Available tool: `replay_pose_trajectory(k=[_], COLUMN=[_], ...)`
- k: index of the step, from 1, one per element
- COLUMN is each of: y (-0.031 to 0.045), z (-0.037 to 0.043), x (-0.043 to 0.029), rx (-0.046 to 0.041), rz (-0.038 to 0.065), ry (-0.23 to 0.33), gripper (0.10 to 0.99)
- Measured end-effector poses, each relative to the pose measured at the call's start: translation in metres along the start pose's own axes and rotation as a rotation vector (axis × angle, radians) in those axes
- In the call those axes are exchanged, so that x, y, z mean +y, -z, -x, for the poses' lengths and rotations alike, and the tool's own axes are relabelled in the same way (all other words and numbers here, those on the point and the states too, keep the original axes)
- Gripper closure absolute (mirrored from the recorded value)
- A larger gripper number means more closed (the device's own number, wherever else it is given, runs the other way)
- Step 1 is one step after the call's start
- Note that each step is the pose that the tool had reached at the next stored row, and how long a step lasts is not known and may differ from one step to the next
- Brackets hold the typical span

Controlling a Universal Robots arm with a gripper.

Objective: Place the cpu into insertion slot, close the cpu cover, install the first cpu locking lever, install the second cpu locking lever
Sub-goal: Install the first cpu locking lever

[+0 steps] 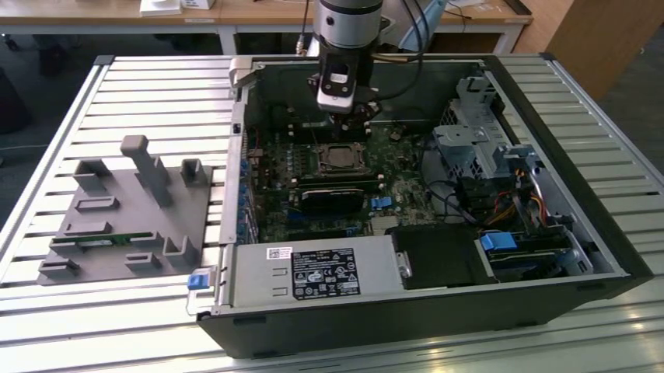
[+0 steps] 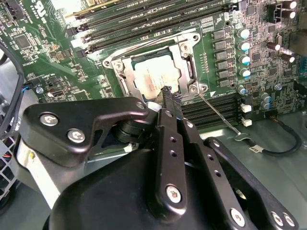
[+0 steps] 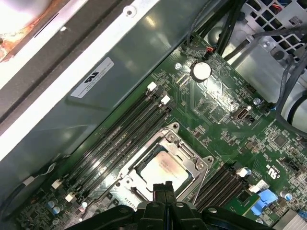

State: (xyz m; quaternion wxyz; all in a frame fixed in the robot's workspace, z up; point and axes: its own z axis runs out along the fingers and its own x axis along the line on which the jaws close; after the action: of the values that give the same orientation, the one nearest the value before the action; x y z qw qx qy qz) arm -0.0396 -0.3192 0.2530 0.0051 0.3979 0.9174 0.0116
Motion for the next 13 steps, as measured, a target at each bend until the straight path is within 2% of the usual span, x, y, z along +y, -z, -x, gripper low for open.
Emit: replay_pose_trajectory(k=[5, 13], y=[0.0, 0.0], z=[0.0, 0.0], x=[0.0, 0.0], rx=[0.0006, 0.0023], rz=[0.0, 0.0], ry=[0.023, 0.091], gripper=[0.98, 0.98])
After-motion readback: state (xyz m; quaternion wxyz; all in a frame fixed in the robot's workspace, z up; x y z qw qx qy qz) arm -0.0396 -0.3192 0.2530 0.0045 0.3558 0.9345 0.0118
